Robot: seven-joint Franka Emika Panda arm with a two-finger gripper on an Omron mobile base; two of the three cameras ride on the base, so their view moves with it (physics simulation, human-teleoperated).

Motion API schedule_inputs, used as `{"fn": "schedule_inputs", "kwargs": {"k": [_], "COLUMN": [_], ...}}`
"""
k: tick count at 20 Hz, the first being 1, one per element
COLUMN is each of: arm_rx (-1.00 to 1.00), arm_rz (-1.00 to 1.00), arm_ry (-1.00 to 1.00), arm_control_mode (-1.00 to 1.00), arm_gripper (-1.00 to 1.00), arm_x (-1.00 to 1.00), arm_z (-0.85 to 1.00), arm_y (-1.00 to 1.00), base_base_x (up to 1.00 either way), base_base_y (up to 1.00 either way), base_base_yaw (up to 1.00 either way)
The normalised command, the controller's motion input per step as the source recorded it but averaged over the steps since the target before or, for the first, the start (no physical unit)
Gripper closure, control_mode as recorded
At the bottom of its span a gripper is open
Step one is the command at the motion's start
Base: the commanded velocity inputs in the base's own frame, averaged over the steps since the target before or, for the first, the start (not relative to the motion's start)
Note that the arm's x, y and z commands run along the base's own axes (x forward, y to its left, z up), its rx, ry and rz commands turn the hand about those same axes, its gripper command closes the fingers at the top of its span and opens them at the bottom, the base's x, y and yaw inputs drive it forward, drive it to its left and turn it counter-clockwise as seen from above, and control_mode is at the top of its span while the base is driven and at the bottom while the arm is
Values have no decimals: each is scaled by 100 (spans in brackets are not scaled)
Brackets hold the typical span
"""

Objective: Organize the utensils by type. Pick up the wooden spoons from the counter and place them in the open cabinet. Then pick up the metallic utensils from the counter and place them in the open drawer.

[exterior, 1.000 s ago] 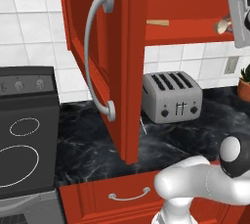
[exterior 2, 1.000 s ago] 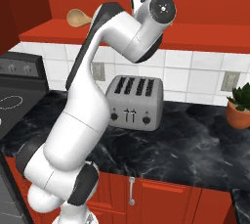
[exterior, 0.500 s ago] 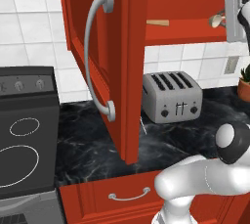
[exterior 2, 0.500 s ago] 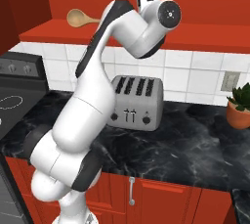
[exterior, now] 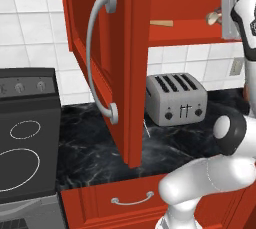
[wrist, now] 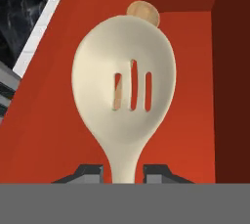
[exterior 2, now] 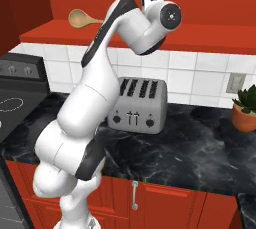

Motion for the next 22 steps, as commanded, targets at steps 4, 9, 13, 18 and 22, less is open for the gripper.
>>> {"fn": "schedule_inputs", "kwargs": {"k": [4,9,13,18,22], "arm_rx": [3,3,0,0,0], "arm_rz": [4,6,7,6,6], "arm_ry": [1,0,0,0,0], "arm_control_mode": [-100,-100,-100,-100,-100], "arm_gripper": [100,100,100,100,100], "arm_x": [34,28,25,21,22], "arm_z": [15,10,0,-8,-7], "arm_y": [0,-6,-2,0,0], "base_base_x": [0,0,0,0,0], "base_base_y": [0,0,0,0,0], "base_base_yaw": [0,0,0,0,0]}}
